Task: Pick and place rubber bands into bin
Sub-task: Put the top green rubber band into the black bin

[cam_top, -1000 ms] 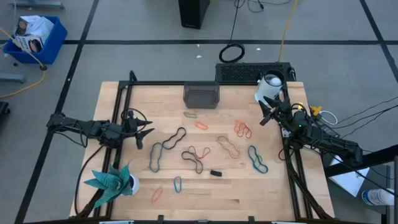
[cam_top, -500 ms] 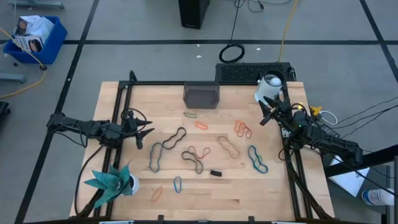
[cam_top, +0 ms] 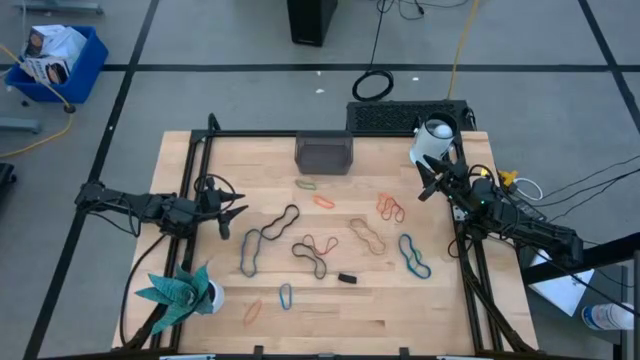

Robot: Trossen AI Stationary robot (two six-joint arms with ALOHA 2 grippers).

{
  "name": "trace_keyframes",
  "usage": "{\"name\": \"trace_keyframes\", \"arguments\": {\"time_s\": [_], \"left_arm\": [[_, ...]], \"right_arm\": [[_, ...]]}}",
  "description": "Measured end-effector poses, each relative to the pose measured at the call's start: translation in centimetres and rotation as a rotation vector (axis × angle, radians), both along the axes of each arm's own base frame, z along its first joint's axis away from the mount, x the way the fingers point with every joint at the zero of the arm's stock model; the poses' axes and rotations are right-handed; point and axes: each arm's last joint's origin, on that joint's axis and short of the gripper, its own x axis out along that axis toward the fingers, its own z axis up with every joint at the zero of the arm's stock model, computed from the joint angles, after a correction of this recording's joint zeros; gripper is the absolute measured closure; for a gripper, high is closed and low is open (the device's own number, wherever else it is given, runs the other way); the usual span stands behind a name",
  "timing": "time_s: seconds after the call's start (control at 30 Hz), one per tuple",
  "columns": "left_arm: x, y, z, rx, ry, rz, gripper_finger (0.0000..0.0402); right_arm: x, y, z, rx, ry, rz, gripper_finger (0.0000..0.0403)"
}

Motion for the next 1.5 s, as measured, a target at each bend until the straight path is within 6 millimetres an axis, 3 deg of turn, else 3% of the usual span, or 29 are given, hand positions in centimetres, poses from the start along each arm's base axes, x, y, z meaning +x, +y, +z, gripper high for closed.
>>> {"name": "trace_keyframes", "arguments": {"time_s": [0.27, 0.33, 0.53, 0.7, 0.87, 1.03, 1.2, 1.37, 1.5], "left_arm": [[1.0, -0.4, 3.3, -0.034, -0.294, -0.128, 0.0236], [1.5, -0.5, 4.3, -0.053, -0.299, -0.153, 0.0236], [4.7, -0.6, 7.9, -0.003, -0.062, -0.183, 0.0236], [9.3, -0.1, 11.6, 0.032, 0.164, -0.219, 0.0236], [14.2, 1.6, 13.3, 0.095, 0.402, -0.078, 0.0236], [18.1, 4.1, 12.2, 0.031, 0.569, 0.1, 0.0236], [20.9, 5.3, 8.3, 0.031, 0.731, 0.018, 0.0236], [23.1, 6.3, 5.0, -0.04, 0.76, 0.017, 0.0236], [24.5, 6.6, 3.3, 0.013, 0.762, -0.023, 0.0236]], "right_arm": [[0.0, 0.0, 0.0, 0.034, -0.036, 0.004, 0.0248], [0.0, 0.0, 0.0, 0.036, -0.038, 0.004, 0.0248], [0.0, 0.0, 0.0, 0.032, -0.033, 0.004, 0.0248], [0.0, 0.0, 0.0, 0.031, -0.033, 0.004, 0.0248], [0.0, 0.0, 0.0, 0.031, -0.033, 0.004, 0.0248], [0.0, 0.0, 0.0, 0.031, -0.033, 0.004, 0.0248], [0.0, 0.0, 0.0, 0.031, -0.033, 0.004, 0.0248], [0.0, 0.0, 0.0, 0.031, -0.032, 0.004, 0.0248], [0.0, 0.0, 0.0, 0.031, -0.032, 0.004, 0.0248]]}}
